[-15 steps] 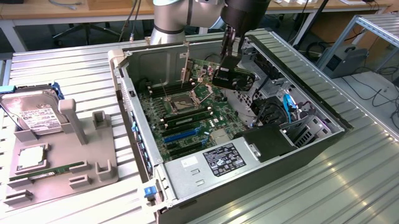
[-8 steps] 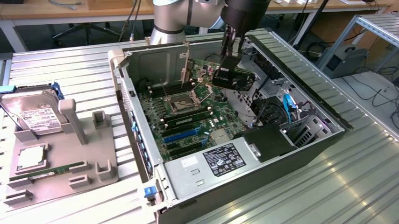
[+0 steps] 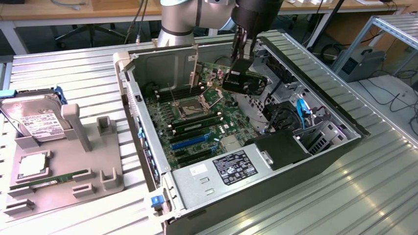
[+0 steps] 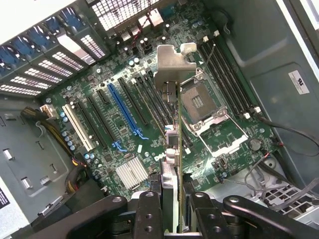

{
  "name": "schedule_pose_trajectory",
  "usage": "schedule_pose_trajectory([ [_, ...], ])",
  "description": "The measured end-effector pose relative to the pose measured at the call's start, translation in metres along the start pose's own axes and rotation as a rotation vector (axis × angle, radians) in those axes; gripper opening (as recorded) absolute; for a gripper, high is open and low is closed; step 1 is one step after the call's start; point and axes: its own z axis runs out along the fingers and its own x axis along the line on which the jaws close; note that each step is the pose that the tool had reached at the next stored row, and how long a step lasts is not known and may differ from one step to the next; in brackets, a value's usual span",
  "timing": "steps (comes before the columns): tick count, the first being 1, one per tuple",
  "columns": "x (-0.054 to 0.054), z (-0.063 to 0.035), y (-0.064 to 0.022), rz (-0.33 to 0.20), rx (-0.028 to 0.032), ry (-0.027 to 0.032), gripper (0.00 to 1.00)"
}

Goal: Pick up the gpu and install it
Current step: 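Insert the gpu into the slot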

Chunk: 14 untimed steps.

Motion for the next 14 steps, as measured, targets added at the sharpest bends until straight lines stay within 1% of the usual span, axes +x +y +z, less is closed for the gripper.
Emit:
schedule_pose_trajectory([
  [2,0.0,0.0,0.0,-0.002,0.0,0.0,0.27],
  [14,0.0,0.0009,0.0,-0.095,-0.0005,0.003,0.27],
])
